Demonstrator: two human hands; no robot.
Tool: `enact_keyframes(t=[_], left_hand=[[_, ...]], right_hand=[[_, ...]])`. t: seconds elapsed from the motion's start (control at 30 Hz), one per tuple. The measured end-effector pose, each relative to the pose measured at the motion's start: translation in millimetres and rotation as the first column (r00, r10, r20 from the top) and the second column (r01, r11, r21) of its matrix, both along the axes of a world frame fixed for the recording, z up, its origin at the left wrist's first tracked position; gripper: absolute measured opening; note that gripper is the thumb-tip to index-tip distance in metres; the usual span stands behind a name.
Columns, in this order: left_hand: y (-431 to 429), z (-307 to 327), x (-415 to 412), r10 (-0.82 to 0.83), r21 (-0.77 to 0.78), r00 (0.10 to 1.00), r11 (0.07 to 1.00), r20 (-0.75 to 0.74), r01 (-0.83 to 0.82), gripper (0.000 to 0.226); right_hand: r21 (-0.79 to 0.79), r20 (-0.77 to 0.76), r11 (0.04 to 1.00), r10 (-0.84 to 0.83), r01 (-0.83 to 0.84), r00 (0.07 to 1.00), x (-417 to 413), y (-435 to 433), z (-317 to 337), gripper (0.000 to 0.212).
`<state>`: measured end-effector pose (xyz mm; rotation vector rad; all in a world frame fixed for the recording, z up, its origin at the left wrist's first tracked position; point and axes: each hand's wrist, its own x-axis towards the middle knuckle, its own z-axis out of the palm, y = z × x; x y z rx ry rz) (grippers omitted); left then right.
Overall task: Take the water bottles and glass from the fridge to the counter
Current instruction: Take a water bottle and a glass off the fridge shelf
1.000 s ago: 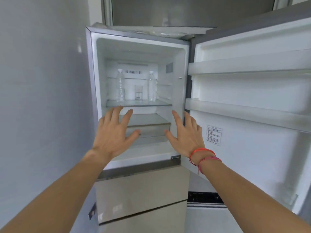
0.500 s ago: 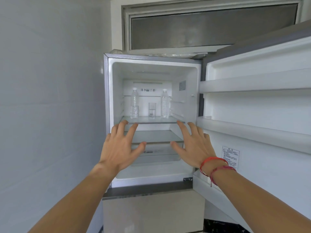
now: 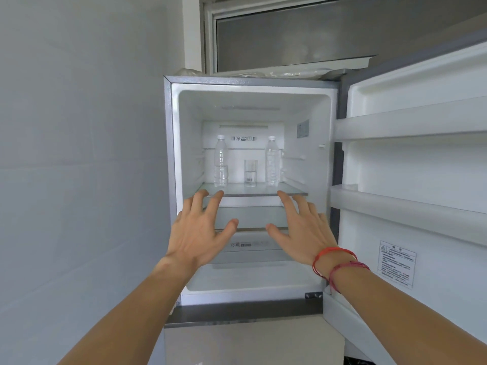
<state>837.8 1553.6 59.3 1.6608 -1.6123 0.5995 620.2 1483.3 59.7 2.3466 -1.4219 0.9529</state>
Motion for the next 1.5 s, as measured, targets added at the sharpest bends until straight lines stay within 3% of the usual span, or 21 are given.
enact_keyframes(t=[0.33,0.87,1.1,1.33,1.5], left_hand=[[-110,11,47,-0.005,-0.040,0.997,0.999,-0.079,0.002,0.066],[-282,43,105,0.088,0.017,0.992,0.996,0.087,-0.090,0.071],[-321,45,106,0.147,0.056,0.989,0.988,0.007,-0.147,0.073],[-354,59,107,0.179,0.064,0.977,0.983,-0.117,-0.172,0.076],[-379,64,108,0.126,0.069,0.949,0.991,-0.290,-0.111,0.077]], right_hand=[[-0.024,0.023,1.000,-0.015,0.015,1.000,52,-106,8,0.076],[-0.075,-0.070,0.992,-0.102,0.097,0.992,115,-265,39,0.069],[-0.024,-0.032,0.999,-0.048,0.047,0.998,121,-317,46,0.070],[0.123,0.180,0.986,0.087,-0.110,0.980,134,-364,61,0.072],[0.199,0.291,0.964,0.115,-0.177,0.950,142,-392,63,0.077]])
